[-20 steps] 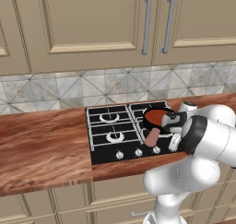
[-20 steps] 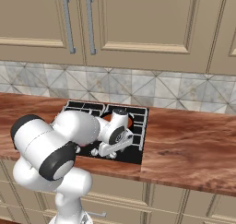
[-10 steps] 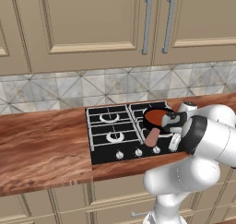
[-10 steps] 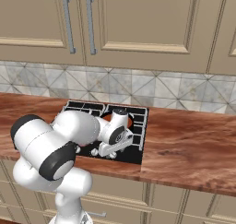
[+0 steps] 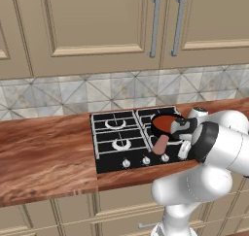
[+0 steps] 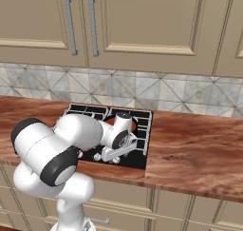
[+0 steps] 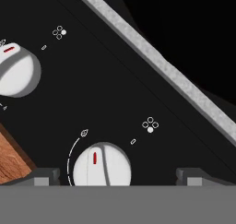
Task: Wait until the marinara sauce is simmered to a deep red color and then turn off the stove.
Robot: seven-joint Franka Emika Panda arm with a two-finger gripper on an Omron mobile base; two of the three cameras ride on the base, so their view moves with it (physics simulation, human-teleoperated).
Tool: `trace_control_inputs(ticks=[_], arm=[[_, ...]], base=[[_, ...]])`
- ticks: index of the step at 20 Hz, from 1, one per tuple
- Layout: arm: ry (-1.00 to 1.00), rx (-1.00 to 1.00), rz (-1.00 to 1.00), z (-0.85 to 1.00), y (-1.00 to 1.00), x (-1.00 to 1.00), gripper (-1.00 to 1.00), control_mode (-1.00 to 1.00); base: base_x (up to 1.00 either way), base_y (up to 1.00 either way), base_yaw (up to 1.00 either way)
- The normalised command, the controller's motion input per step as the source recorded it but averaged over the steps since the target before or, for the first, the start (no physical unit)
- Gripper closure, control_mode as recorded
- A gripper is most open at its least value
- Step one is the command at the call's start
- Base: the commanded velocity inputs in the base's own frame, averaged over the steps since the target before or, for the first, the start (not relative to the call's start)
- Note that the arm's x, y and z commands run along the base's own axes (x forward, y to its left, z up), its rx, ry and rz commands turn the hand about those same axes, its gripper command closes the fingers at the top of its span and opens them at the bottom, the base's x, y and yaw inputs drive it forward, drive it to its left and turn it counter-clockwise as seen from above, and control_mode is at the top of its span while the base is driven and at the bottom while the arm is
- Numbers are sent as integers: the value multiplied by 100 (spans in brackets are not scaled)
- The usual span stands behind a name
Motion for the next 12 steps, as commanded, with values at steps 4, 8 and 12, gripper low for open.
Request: trace_control_inputs(ticks=[4, 8, 12], arm=[[0, 0, 0, 0, 0, 0, -100, -100], [0, 0, 0, 0, 0, 0, -100, -100], [0, 0, 0, 0, 0, 0, -100, -100]], base=[[0, 0, 0], [0, 0, 0], [0, 0, 0]])
